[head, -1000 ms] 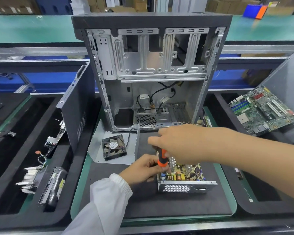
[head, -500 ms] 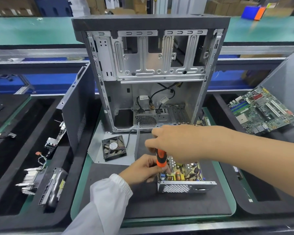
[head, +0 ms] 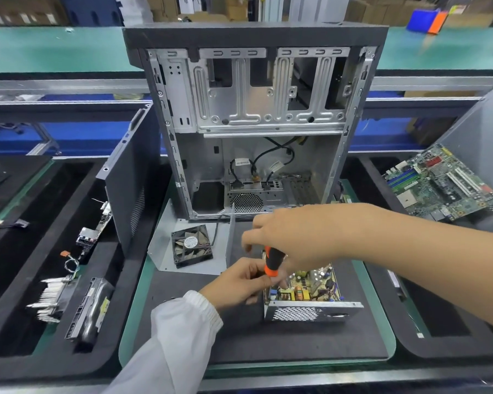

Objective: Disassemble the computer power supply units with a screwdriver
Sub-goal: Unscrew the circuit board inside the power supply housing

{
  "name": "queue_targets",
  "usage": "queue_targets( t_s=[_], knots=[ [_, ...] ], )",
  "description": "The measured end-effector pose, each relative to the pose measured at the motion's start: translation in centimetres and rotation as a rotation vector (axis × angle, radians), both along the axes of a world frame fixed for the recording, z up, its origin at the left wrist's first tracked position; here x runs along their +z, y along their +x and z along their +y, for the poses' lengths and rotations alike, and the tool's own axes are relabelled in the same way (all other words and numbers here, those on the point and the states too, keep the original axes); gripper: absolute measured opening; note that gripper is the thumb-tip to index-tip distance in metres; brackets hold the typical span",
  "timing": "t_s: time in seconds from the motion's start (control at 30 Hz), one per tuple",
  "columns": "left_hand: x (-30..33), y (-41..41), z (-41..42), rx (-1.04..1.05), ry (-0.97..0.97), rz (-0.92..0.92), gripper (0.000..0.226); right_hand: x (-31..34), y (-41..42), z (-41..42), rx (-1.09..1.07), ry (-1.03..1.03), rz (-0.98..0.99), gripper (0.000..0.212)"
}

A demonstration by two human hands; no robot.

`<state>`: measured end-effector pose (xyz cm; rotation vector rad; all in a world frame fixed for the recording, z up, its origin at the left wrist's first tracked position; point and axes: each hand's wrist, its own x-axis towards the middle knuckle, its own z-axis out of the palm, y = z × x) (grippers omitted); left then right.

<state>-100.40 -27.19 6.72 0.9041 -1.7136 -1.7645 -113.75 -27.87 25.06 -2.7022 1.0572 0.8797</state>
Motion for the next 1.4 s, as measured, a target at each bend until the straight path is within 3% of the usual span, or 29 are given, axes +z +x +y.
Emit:
queue_targets(
  t_s=[0.13, 0.2, 0.3, 0.4, 0.43, 0.6, 0.67, 0.73, 0.83, 0.93, 1.0, 1.1, 1.2, 1.3, 1.37, 1.4],
  knots=[
    [0.2, 0.3, 0.0, 0.001, -0.032, -0.024, 0.013, -0.5, 1.0, 0.0, -0.179, -0.257, -0.021, 0.051],
    [0.2, 0.4, 0.0, -0.009, -0.011, -0.035, 0.016, -0.8, 1.4, 0.1, -0.14, -0.317, -0.001, 0.055],
    [0.2, 0.5, 0.1, 0.003, 0.002, -0.02, 0.017, -0.8, 1.1, 0.1, -0.023, -0.223, -0.038, 0.017],
    [0.2, 0.4, 0.2, 0.006, -0.002, -0.004, 0.022, -0.4, 0.3, 0.0, -0.019, 0.035, -0.088, 0.031],
    [0.2, 0.4, 0.1, 0.011, -0.006, -0.006, 0.026, -0.3, 0.4, 0.0, -0.037, 0.038, -0.126, 0.032],
    [0.0, 0.7, -0.1, -0.001, -0.027, -0.041, 0.014, -1.1, 1.9, 0.4, -0.132, -0.354, -0.074, 0.054],
    [-0.1, 0.7, -0.2, -0.001, -0.012, -0.053, 0.02, -1.1, 1.8, 0.4, -0.099, -0.301, -0.061, 0.041],
    [-0.2, 0.8, -0.2, -0.008, -0.02, -0.041, 0.019, -0.8, 1.1, 0.1, -0.055, -0.124, -0.074, 0.013],
    [0.0, 0.8, -0.2, -0.021, -0.042, -0.057, 0.019, 0.0, 0.2, 0.1, -0.105, 0.088, -0.133, 0.032],
    [0.3, 0.7, -0.2, 0.007, -0.073, -0.094, 0.013, -0.8, 0.8, 0.4, -0.152, -0.174, -0.087, 0.052],
    [0.6, 0.8, -0.1, -0.022, -0.083, -0.095, 0.01, -1.3, 1.3, 0.5, -0.139, -0.335, -0.078, 0.045],
    [0.8, 0.8, -0.1, -0.031, -0.06, -0.102, 0.018, -1.0, 0.8, 0.3, -0.064, -0.148, -0.098, 0.014],
    [0.5, 1.0, -0.2, -0.014, -0.05, -0.102, 0.018, 0.0, -0.1, 0.1, -0.087, 0.115, -0.157, 0.031],
    [0.5, 0.9, -0.4, 0.01, -0.094, -0.132, 0.02, -0.7, 0.5, 0.5, -0.11, -0.107, -0.123, 0.046],
    [0.6, 0.9, -0.3, 0.005, -0.105, -0.093, 0.012, -1.4, 1.1, 0.5, -0.11, -0.291, -0.07, 0.043],
    [0.5, 1.0, -0.3, 0.008, -0.098, -0.082, 0.019, -1.7, 1.2, 0.3, -0.091, -0.314, -0.063, 0.035]
  ],
)
